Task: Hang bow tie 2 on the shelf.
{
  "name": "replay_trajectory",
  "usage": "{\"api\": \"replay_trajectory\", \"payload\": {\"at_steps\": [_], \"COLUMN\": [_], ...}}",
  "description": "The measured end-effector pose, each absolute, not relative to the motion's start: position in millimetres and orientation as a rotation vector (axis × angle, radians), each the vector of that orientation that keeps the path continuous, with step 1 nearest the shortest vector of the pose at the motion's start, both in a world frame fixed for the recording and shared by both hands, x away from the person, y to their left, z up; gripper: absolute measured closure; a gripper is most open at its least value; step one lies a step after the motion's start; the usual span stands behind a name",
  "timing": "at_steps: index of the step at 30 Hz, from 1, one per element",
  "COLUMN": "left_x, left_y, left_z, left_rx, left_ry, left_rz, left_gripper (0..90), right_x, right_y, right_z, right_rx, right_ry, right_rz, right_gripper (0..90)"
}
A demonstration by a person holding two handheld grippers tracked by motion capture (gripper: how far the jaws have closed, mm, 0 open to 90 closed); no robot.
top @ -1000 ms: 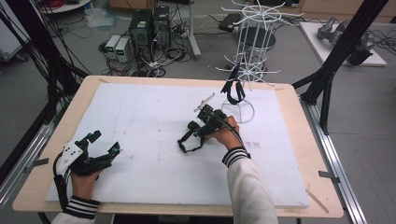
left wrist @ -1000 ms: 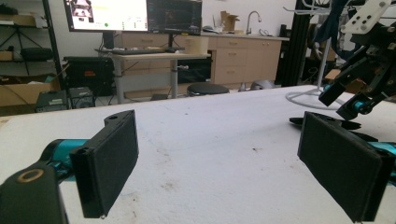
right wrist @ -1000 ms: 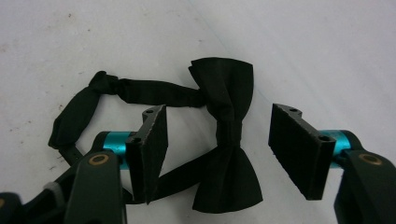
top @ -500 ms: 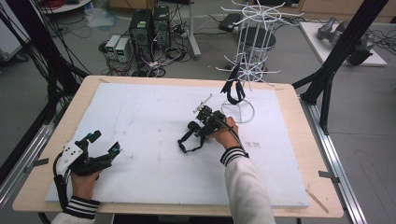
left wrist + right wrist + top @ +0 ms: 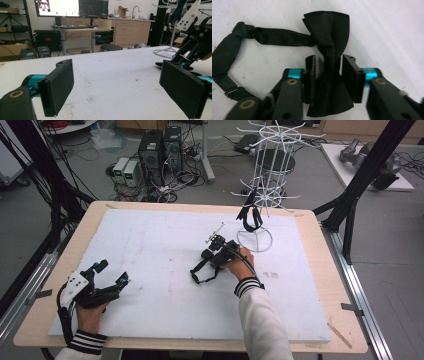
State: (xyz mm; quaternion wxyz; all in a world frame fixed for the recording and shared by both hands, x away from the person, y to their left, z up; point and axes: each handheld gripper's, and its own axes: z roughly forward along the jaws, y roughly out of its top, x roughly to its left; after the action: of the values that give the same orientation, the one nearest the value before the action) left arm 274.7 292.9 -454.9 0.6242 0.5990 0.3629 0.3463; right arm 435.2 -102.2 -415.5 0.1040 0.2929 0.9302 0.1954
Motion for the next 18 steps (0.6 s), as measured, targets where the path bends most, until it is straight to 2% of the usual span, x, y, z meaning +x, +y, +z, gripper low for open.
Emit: {"api": "replay_trajectory", "payload": {"at_steps": [2,5,18], "left_x": [274.7,274.7,274.7], "left_y": [292.9,292.9,292.9], "left_z": [-454.9,-454.9,-454.9], "left_rx": [1.375,1.375,1.375], "left_ry": [0.833,0.834,0.833], "left_rz": [0.794,0.794,0.794], "left_gripper": [12.8,12.8,12.8], "right_x": [435.1,434.5,428.6], "right_y": [-102.0,-101.5,-99.6], "right_z": [-415.2,-415.0,-407.4], "right_rx": [0.876,0.882,0.818], "right_ry": [2.737,2.738,2.723], "right_rz": [0.564,0.557,0.566], "right_gripper": [73.6,75.5,75.9]}}
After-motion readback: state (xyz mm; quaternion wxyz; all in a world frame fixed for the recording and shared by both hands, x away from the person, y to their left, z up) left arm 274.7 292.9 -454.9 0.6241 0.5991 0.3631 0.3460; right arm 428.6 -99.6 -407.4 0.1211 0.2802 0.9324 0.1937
